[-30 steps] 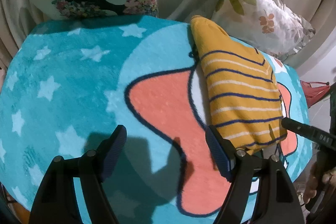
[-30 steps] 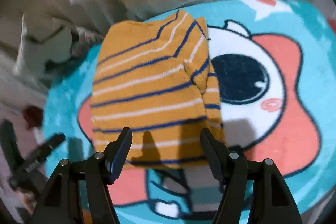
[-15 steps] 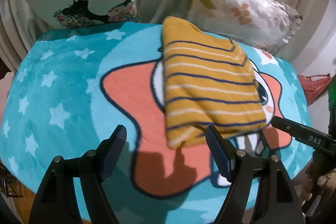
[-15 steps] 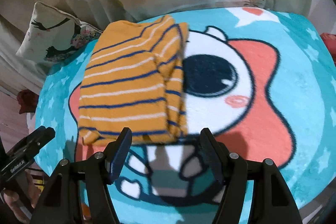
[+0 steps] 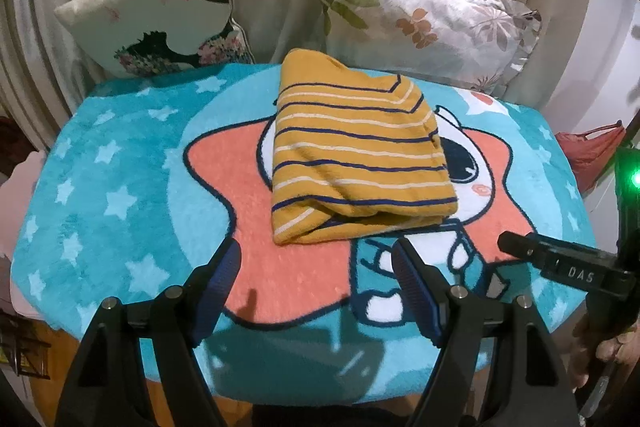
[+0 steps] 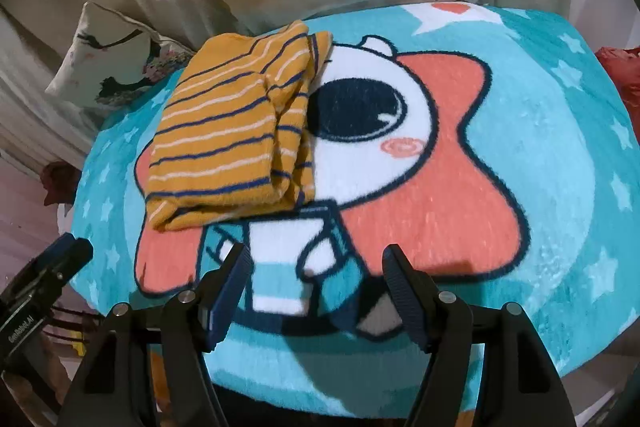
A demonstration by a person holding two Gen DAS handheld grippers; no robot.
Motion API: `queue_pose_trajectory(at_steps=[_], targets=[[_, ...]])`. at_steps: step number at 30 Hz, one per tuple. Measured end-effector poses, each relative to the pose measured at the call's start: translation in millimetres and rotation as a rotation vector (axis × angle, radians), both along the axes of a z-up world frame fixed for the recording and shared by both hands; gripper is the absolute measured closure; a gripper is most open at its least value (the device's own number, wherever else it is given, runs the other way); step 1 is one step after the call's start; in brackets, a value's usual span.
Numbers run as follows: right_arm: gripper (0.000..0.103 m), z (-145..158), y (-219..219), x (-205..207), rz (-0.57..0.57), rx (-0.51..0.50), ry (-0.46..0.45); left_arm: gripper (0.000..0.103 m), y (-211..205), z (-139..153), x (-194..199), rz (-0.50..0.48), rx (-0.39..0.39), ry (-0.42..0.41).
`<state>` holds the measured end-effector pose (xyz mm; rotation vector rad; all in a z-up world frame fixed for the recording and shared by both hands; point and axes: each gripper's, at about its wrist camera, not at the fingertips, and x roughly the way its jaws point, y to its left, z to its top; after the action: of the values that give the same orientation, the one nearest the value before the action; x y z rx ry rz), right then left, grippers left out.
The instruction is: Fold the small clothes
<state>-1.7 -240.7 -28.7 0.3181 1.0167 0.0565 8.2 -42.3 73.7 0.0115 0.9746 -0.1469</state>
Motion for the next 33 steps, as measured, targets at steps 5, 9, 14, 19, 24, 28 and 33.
queue_pose_trajectory(at_steps=[5, 9, 14, 19, 24, 28, 33], targets=[[0.029, -0.3, 1.0, -10.5, 0.005, 0.003, -0.009, 0.026, -2.9, 9.3, -13.5, 0.016, 0.021, -0.039], [0.029, -1.2, 3.0, -16.1, 0.007, 0.002, -0.010, 0.026, -3.1, 14.8, -21.8, 0.028, 0.029, -0.060], [0.029, 1.1, 11.2, -21.5, 0.025, -0.020, -0.024, 0.022, -2.8, 18.2, -29.8, 0.044, 0.035, -0.078], [0.028, 2.6, 17.6, -26.1, 0.032, -0.038, -0.038, 0.022, -2.5, 20.9, -36.7, 0.054, 0.042, -0.090], [0.028, 4.0, 21.2, -30.3, 0.032, -0.057, -0.053, 0.021, -1.2, 26.9, -42.4, 0.077, 0.058, -0.135], [0.028, 7.3, 26.0, -32.6, 0.039, -0.087, -0.074, 0.010, 0.3, 38.2, -54.8, 0.136, 0.105, -0.270], [0.028, 11.2, 30.7, -29.1, 0.047, -0.114, -0.085, 0.000, 10.0, 61.1, -74.4, 0.232, 0.102, -0.516]])
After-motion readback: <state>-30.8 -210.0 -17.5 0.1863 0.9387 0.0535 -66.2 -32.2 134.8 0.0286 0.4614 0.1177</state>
